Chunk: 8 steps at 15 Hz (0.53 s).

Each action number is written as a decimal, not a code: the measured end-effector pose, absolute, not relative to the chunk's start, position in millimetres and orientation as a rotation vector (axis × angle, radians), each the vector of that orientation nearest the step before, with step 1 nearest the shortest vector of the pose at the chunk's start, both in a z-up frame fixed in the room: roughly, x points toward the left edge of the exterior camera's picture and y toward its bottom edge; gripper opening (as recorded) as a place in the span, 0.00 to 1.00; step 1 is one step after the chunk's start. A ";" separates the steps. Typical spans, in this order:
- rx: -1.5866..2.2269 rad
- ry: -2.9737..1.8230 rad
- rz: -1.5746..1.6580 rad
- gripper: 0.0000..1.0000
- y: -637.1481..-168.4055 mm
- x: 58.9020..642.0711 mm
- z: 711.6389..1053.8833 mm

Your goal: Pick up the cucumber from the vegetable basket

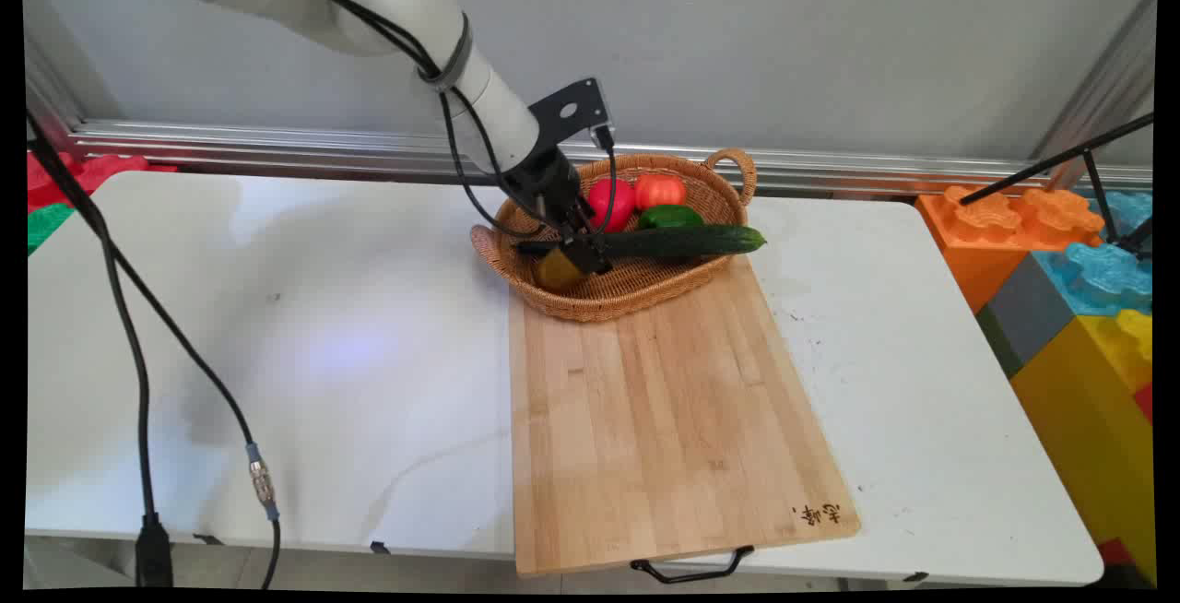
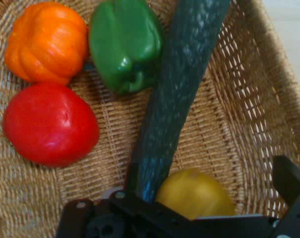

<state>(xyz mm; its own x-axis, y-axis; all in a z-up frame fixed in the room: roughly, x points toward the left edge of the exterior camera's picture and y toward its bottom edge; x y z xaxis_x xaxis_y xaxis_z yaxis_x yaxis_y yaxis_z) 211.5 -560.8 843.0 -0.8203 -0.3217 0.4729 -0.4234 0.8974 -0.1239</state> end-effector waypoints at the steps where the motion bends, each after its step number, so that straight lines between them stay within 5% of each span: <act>1: 0.542 -2.608 0.314 1.00 -562.2 210.0 846.6; 8: 0.529 -2.591 0.326 1.00 -563.8 199.4 883.1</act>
<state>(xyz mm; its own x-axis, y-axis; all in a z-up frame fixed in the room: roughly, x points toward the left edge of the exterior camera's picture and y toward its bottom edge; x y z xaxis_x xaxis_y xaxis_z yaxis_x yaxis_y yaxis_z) 199.4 -563.8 883.1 -0.8137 -0.3083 0.4928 -0.4209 0.8972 -0.1336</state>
